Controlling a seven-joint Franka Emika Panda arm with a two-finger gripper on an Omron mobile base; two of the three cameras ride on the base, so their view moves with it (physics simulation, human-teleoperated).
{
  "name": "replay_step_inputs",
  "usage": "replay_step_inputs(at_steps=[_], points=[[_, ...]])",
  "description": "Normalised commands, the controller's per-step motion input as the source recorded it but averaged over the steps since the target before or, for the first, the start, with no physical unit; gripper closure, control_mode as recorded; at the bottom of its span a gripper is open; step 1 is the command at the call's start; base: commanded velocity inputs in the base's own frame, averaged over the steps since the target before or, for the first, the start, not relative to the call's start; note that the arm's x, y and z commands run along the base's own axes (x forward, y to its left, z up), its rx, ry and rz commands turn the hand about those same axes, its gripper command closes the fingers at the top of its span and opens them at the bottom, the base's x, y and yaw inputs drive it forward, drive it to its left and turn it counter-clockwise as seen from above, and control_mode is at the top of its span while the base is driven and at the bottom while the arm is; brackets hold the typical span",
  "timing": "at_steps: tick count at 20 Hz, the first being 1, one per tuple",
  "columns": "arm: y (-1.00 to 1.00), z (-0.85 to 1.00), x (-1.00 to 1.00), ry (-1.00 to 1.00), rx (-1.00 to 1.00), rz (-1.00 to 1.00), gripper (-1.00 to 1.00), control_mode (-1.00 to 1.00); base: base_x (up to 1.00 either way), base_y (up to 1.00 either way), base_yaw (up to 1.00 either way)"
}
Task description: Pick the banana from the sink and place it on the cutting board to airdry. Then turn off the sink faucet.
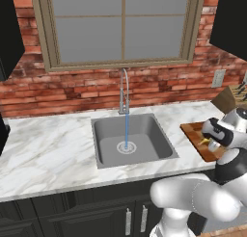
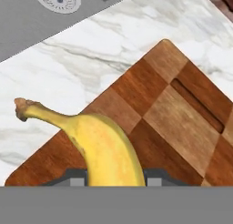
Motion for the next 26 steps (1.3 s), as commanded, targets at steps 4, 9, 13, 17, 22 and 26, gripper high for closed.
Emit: replay_step_inputs(at_steps=[4, 9, 13, 17, 22, 26], points=[[-0.09, -0.28, 0.16, 0.0, 0.0, 0.02, 1.0, -1.0, 0.0, 0.0, 0.0], [-0.09, -0.25, 0.19, 0.0, 0.0, 0.03, 1.0, -1.0, 0.0, 0.0, 0.0], [-0.11, -0.21, 0.21, 0.0, 0.0, 0.03, 1.0, -1.0, 0.0, 0.0, 0.0], [-0.07, -0.23, 0.22, 0.0, 0.0, 0.03, 1.0, -1.0, 0.0, 0.0, 0.0], [-0.06, -0.23, 0.24, 0.0, 0.0, 0.03, 1.0, -1.0, 0.0, 0.0, 0.0], [-0.07, -0.23, 0.22, 0.0, 0.0, 0.03, 1.0, -1.0, 0.0, 0.0, 0.0]])
